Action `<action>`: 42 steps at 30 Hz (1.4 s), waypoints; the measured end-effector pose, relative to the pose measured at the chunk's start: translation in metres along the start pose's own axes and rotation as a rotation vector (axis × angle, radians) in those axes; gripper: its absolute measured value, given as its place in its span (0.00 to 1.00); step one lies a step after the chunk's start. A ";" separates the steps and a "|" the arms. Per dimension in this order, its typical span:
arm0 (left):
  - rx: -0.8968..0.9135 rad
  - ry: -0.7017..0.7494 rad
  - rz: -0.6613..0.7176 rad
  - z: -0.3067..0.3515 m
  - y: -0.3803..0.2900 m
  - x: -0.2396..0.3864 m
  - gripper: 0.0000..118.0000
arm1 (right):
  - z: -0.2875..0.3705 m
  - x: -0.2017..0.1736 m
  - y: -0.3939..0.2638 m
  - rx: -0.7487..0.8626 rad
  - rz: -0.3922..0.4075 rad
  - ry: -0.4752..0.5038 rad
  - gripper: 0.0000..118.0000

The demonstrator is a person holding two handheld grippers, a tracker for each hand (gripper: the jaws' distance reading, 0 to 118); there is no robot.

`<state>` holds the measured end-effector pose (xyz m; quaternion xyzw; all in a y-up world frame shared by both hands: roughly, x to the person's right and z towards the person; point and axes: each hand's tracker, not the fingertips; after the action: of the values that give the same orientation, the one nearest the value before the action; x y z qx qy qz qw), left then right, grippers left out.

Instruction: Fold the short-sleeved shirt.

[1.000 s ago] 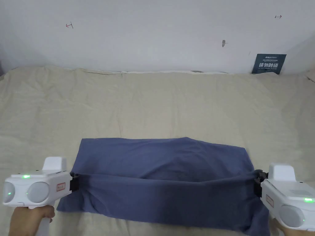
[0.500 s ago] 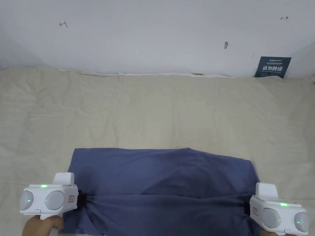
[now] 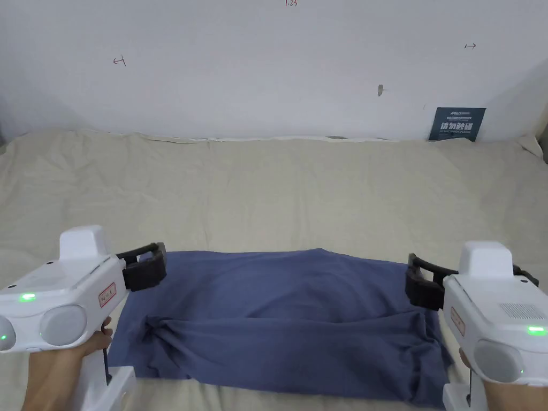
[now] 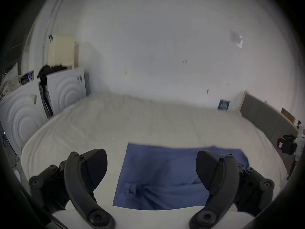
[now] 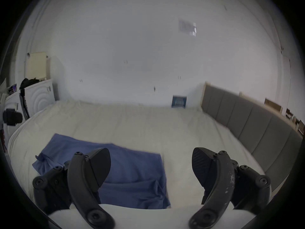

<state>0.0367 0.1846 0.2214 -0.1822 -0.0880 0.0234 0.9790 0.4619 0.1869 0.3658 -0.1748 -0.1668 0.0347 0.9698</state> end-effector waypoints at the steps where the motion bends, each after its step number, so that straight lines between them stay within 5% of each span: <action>1: 0.034 0.006 0.000 0.011 0.001 0.003 0.93 | 0.009 -0.001 0.003 0.027 0.009 -0.002 0.87; 3: 0.115 0.007 -0.020 0.030 -0.001 0.010 0.88 | 0.034 -0.005 0.008 0.083 0.008 -0.003 0.87; 6: 0.205 0.031 -0.057 0.053 -0.009 0.020 0.58 | 0.060 -0.009 0.009 0.113 -0.015 0.016 0.82; 8: 0.217 0.009 -0.072 0.065 -0.015 0.025 0.18 | 0.076 -0.011 0.007 0.132 -0.036 0.021 0.58; 9: 0.222 0.000 -0.076 0.070 -0.017 0.027 0.01 | 0.081 -0.012 0.005 0.141 -0.044 0.021 0.37; 10: 0.225 0.009 -0.082 0.074 -0.020 0.029 0.00 | 0.085 -0.013 0.003 0.143 -0.043 0.016 0.05; 16: 0.162 -0.020 -0.105 0.078 -0.019 0.028 0.00 | 0.097 -0.013 -0.001 0.161 -0.046 0.023 0.01; 25: -0.281 -0.045 -0.039 0.005 -0.030 -0.007 0.00 | 0.084 0.001 -0.008 0.122 -0.066 0.017 0.01; 29: -0.457 -0.037 0.101 -0.040 -0.057 -0.035 0.02 | 0.073 0.005 -0.012 0.086 -0.098 0.020 0.01; 31: -0.537 -0.025 0.155 -0.059 -0.070 -0.048 0.19 | 0.067 0.006 -0.015 0.070 -0.093 0.016 0.01; 34: -0.589 0.007 0.222 -0.082 -0.091 -0.064 0.73 | 0.057 0.006 -0.020 0.044 -0.084 0.004 0.01; 36: -0.622 0.046 0.210 -0.088 -0.101 -0.067 0.89 | 0.048 0.007 -0.024 0.020 -0.086 0.001 0.01; 39: -0.686 0.097 0.183 -0.105 -0.119 -0.074 0.86 | 0.036 0.007 -0.030 -0.013 -0.087 -0.006 0.01; 42: -0.734 0.100 0.110 -0.113 -0.136 -0.072 0.64 | 0.024 0.006 -0.037 -0.045 -0.081 -0.011 0.01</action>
<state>-0.0115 0.0126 0.1548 -0.5266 -0.0326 0.0339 0.8488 0.4598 0.1613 0.4019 -0.1895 -0.1800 -0.0075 0.9652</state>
